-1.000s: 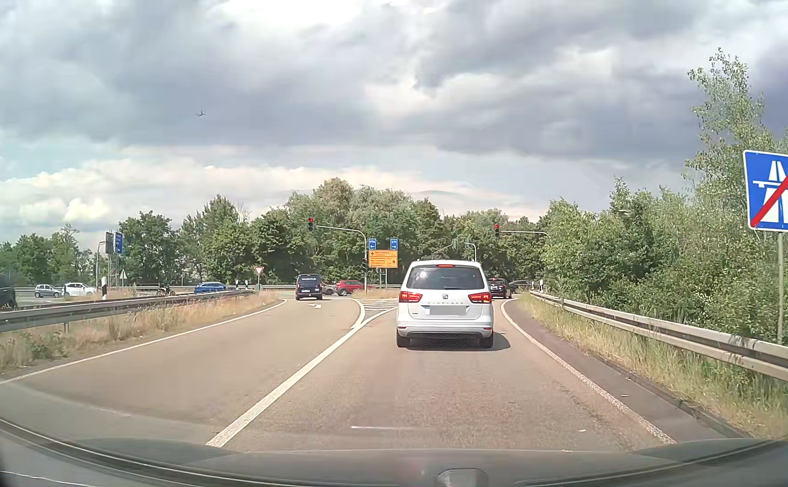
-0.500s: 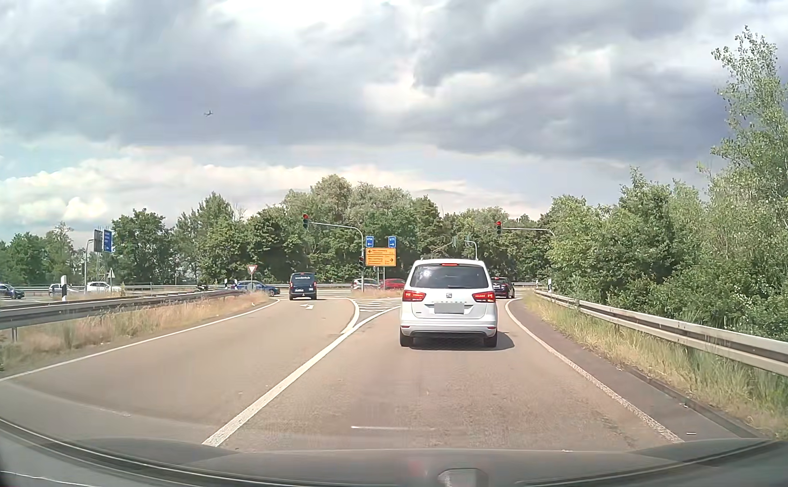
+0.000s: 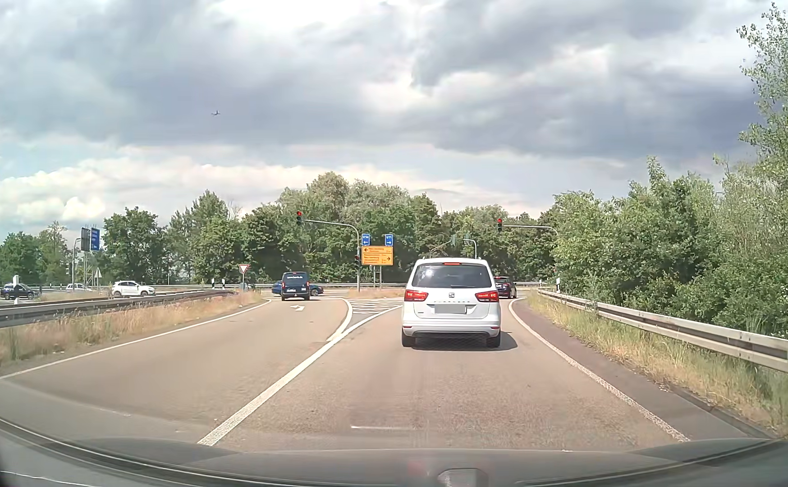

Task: Follow the waypoints while adhering to traffic rules and regulations

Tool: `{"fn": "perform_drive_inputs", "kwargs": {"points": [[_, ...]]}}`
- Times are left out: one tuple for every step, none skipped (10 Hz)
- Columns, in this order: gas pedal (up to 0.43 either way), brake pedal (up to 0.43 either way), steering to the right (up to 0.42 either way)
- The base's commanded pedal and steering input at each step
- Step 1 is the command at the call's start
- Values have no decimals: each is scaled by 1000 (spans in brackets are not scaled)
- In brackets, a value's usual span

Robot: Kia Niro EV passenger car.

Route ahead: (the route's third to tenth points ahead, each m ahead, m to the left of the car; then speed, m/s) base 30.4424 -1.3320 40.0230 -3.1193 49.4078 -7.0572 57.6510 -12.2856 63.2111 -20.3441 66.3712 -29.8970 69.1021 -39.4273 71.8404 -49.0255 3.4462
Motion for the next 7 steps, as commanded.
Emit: {"fn": "perform_drive_inputs", "kwargs": {"points": [[0, 37, 14], [0, 37, 14], [0, 37, 14], [0, 37, 14], [0, 37, 14], [0, 37, 14], [0, 30, 15]]}}
